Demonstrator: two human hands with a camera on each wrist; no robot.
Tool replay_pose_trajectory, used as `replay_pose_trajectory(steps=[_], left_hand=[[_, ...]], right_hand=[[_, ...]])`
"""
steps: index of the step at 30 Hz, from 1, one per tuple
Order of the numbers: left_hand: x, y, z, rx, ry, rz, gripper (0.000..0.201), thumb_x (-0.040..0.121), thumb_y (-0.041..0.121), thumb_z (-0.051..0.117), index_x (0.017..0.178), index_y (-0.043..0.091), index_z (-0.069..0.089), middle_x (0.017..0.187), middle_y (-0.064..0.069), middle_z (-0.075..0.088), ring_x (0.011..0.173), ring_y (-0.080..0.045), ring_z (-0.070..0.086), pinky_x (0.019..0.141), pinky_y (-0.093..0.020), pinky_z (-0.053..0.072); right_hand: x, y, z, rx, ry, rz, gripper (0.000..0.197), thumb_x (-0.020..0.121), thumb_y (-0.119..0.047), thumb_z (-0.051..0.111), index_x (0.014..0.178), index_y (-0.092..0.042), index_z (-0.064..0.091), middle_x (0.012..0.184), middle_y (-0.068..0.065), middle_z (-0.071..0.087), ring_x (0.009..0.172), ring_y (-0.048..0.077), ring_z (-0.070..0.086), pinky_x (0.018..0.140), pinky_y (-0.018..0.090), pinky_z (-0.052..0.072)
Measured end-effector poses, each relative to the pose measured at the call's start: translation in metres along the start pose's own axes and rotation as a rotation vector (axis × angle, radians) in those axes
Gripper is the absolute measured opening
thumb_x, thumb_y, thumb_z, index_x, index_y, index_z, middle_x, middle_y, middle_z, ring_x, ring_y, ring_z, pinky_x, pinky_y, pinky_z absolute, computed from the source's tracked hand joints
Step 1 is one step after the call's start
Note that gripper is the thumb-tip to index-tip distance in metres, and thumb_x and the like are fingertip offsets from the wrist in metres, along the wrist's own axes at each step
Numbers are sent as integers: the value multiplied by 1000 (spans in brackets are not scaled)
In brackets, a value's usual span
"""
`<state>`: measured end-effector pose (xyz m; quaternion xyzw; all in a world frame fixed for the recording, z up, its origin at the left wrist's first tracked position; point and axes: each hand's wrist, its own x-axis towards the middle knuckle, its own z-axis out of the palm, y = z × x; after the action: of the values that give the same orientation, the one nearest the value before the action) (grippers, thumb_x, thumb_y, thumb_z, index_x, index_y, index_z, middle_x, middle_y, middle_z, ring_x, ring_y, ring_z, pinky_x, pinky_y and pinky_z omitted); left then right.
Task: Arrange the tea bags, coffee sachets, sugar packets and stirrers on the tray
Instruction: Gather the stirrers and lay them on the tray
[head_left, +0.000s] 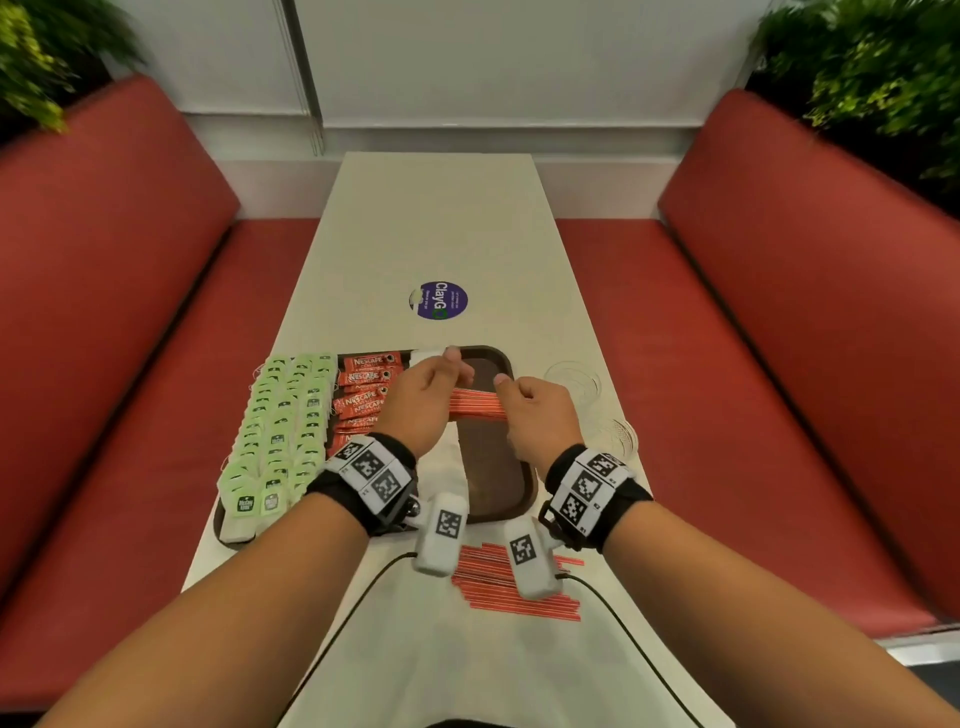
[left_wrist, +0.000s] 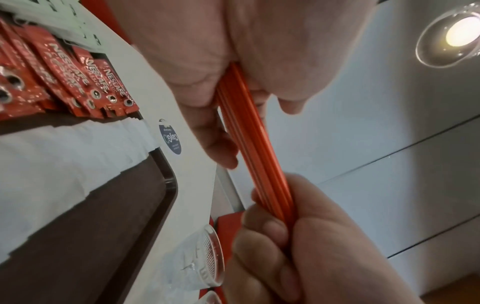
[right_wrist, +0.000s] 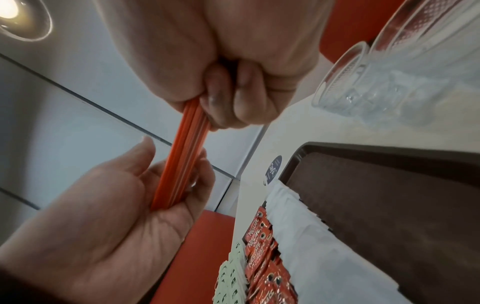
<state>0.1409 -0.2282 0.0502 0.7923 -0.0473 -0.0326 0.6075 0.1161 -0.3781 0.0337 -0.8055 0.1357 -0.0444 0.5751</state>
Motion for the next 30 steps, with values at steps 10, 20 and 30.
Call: replay_pose_trajectory(steps=[10,20,30], left_hand=[[12,-8,-21,799,-485,217,74,79,86,37,90,22,73,77,0,65,72,-16,60,68,-37,49],[34,-23,-5,916,-887,40,34,90,51,64,85,17,65,74,2,66,61,-7,61,57,-18,45],[81,-38,7,944,-666,-106,32,89,43,64,80,12,63,73,-4,64,61,-16,61,56,-27,48]], right_hand=[[19,7,-8,-237,-213,-115,42,95,-27,61,55,-18,54,57,2,53,58,16,48,58,30,39],[26,23,1,-333,-390,-134,37,98,-41,56,67,-22,58,62,-7,56,58,7,49,60,28,44],[33,35,-11,-817,-369,194,39,105,-35,39,99,-5,63,99,15,70,87,30,70,80,39,59]])
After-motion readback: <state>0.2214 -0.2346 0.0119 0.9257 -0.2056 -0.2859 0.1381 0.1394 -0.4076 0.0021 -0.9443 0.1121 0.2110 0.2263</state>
